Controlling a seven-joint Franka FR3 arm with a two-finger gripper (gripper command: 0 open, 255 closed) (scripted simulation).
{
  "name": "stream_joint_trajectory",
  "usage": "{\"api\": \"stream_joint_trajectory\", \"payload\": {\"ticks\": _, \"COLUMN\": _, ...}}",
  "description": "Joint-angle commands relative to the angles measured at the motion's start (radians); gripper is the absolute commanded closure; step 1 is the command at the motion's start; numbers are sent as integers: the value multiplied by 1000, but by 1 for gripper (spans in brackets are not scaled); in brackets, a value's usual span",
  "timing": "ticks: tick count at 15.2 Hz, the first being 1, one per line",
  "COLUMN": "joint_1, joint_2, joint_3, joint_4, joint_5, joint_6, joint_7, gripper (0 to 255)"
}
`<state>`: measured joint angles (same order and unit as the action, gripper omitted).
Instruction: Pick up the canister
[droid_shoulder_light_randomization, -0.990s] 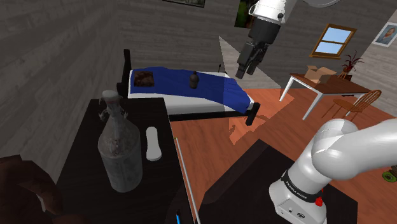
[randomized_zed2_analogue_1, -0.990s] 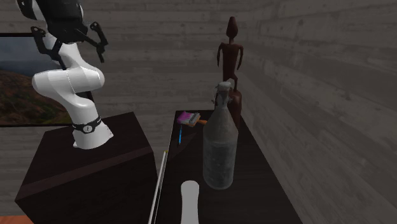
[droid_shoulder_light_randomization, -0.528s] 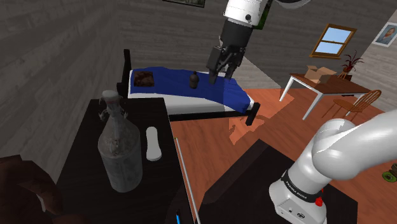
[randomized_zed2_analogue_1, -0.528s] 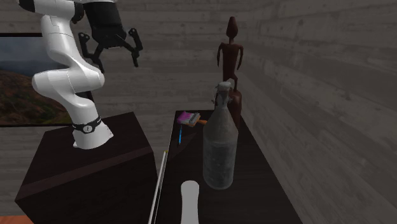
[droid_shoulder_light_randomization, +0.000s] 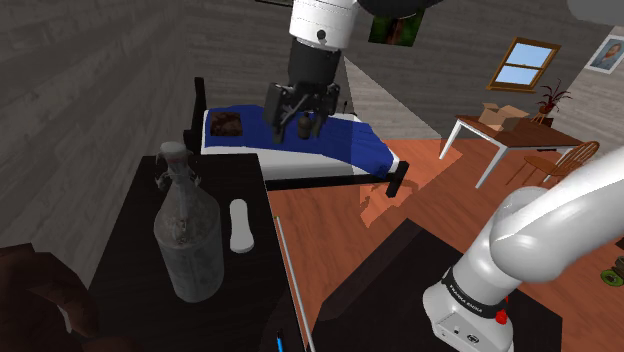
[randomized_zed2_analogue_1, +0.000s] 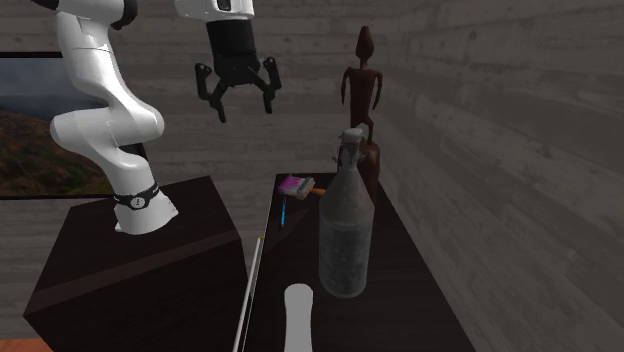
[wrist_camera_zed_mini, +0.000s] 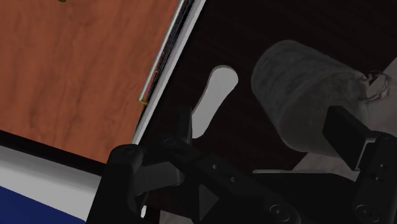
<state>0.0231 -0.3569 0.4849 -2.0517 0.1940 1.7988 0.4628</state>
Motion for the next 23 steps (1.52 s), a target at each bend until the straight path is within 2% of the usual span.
{"api": "stream_joint_trajectory", "payload": {"ticks": 1, "joint_1": -5, "joint_2": 76, "joint_3": 49, "joint_4": 60, "joint_5": -28, "joint_6": 16, "joint_7": 72, "gripper": 0}}
{"api": "stream_joint_trajectory", "payload": {"ticks": 5, "joint_1": -3, "joint_2": 245, "joint_3": 138, "joint_4": 194, "joint_5": -123, "joint_6": 30, "joint_7": 222, "gripper": 0}}
{"api": "stream_joint_trajectory", "payload": {"ticks": 8, "joint_1": 22, "joint_2": 392, "joint_3": 189, "joint_4": 316, "joint_5": -223, "joint_6": 22, "joint_7": 343, "gripper": 0}}
{"api": "stream_joint_trajectory", "payload": {"ticks": 11, "joint_1": 82, "joint_2": 549, "joint_3": 212, "joint_4": 459, "joint_5": -336, "joint_6": -9, "joint_7": 458, "gripper": 0}}
{"api": "stream_joint_trajectory", "payload": {"ticks": 14, "joint_1": 174, "joint_2": 710, "joint_3": 206, "joint_4": 631, "joint_5": -442, "joint_6": -63, "joint_7": 550, "gripper": 0}}
{"api": "stream_joint_trajectory", "payload": {"ticks": 23, "joint_1": 165, "joint_2": 708, "joint_3": 196, "joint_4": 527, "joint_5": -444, "joint_6": 39, "joint_7": 557, "gripper": 0}}
